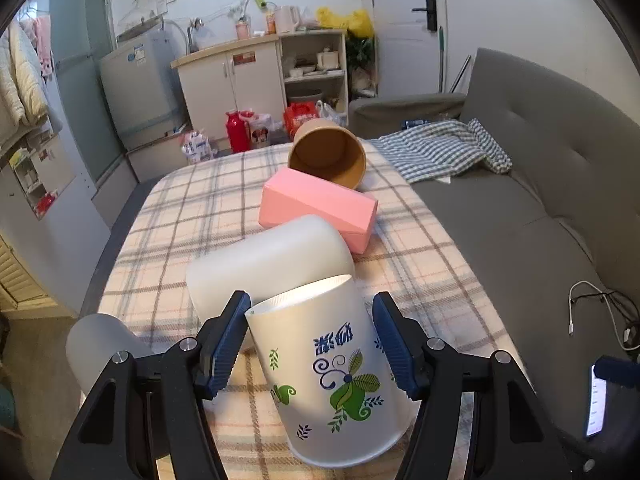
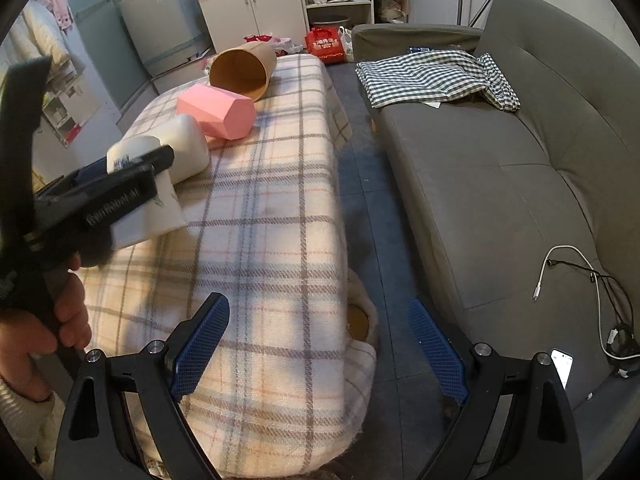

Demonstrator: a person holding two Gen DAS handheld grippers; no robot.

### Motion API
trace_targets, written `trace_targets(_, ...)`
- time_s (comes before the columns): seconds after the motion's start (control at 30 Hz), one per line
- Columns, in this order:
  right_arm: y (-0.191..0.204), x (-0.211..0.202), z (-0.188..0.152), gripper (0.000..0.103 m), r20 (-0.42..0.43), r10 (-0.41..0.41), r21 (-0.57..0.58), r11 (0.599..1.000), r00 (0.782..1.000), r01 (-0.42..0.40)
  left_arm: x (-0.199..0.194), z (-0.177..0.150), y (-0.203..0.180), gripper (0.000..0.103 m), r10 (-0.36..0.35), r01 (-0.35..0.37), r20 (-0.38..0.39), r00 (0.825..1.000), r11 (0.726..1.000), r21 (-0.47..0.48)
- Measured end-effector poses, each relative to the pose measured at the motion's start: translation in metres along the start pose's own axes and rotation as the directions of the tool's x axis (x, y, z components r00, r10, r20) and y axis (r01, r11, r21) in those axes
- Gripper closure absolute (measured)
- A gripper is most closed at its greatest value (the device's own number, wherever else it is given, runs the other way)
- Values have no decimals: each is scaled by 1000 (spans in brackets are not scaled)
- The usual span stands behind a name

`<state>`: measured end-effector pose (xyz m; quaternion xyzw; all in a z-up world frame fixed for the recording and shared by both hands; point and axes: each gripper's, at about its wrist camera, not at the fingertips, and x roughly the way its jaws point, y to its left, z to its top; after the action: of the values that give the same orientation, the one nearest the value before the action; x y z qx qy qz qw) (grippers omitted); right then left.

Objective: Flip cup upside down
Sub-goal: 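Rotate the held white cup with the left tool so its rim faces down, then lower the white cup rim-down onto the table and open the left tool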

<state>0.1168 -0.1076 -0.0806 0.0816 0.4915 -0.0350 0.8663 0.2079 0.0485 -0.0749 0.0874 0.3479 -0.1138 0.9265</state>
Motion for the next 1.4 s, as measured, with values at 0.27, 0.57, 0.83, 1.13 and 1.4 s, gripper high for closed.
trace_targets(0.27, 5, -5, 3, 11, 16, -2, -12, 1000, 1000, 3, -20, -15, 3, 38, -26, 26, 11, 1000, 1000, 9)
trace_targets(0.57, 8, -17, -5, 11, 34, 16, -4, 1000, 999, -16, -35, -39, 4, 38, -59, 58, -66, 996, 998, -19)
trace_targets(0.83, 14, -30, -10, 11, 59, 25, -9, 1000, 998, -24, -47, -36, 4, 37, -72, 71, -62, 995, 997, -20)
trace_targets(1.13, 20, -55, -11, 11, 118, 35, -20, 999, 992, -32, -79, -17, 13, 37, -95, 95, -5, 995, 994, -54)
trace_targets(1.4, 32, -83, -15, 11, 183, 56, -46, 998, 982, -49, -129, 5, 29, 37, -101, 107, 76, 992, 992, -71)
